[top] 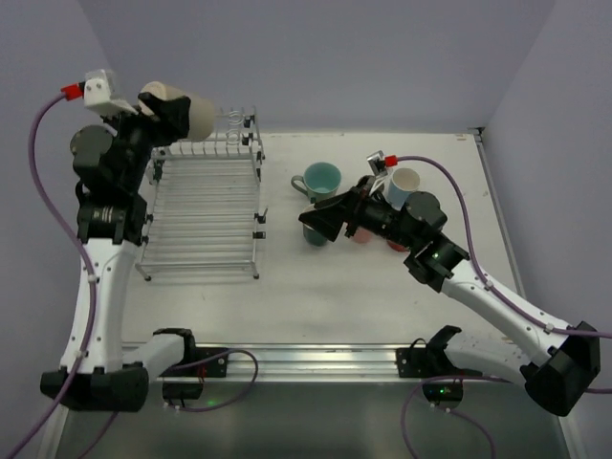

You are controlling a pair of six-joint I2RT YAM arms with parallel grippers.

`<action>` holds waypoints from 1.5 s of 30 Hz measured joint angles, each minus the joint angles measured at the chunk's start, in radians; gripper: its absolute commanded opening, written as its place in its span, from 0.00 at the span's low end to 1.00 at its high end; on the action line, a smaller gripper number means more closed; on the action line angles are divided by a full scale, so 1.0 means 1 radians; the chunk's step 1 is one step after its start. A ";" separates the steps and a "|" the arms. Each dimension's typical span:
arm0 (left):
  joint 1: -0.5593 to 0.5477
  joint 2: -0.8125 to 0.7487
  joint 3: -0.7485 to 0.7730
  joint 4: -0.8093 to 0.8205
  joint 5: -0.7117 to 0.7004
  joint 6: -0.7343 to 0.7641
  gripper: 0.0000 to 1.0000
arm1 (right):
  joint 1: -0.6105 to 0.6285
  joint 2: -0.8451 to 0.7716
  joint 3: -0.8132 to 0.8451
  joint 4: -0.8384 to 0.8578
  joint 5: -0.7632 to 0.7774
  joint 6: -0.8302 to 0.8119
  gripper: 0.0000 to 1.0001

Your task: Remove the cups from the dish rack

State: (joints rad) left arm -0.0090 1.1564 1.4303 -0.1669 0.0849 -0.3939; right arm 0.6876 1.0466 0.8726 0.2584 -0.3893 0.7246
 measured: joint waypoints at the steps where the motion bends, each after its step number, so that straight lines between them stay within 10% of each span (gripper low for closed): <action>1: 0.000 -0.064 -0.067 0.058 0.048 -0.040 0.40 | 0.019 0.002 0.000 0.039 0.001 0.018 0.97; 9: -0.001 -0.377 -0.533 0.399 0.332 -0.450 0.40 | 0.129 0.111 0.072 0.263 0.013 0.106 0.97; 23: -0.019 -0.494 -0.752 0.742 0.456 -0.770 0.40 | 0.179 0.322 0.260 0.333 0.012 0.183 0.84; 29: -0.082 -0.476 -0.791 0.765 0.457 -0.784 0.47 | 0.181 0.384 0.337 0.344 -0.015 0.209 0.31; 32: -0.113 -0.478 -0.794 0.771 0.443 -0.776 0.78 | 0.182 0.395 0.339 0.367 -0.026 0.236 0.03; 35: -0.133 -0.485 -0.795 0.756 0.436 -0.760 1.00 | 0.187 0.385 0.336 0.386 -0.035 0.247 0.00; 45: -0.148 -0.593 -0.646 0.290 0.459 -0.374 1.00 | 0.033 0.146 0.270 -0.047 0.095 0.027 0.00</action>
State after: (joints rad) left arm -0.1574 0.5636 0.7845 0.1234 0.5438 -0.7681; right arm 0.7208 1.1931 1.1431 0.2111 -0.2943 0.7513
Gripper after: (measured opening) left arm 0.998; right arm 0.109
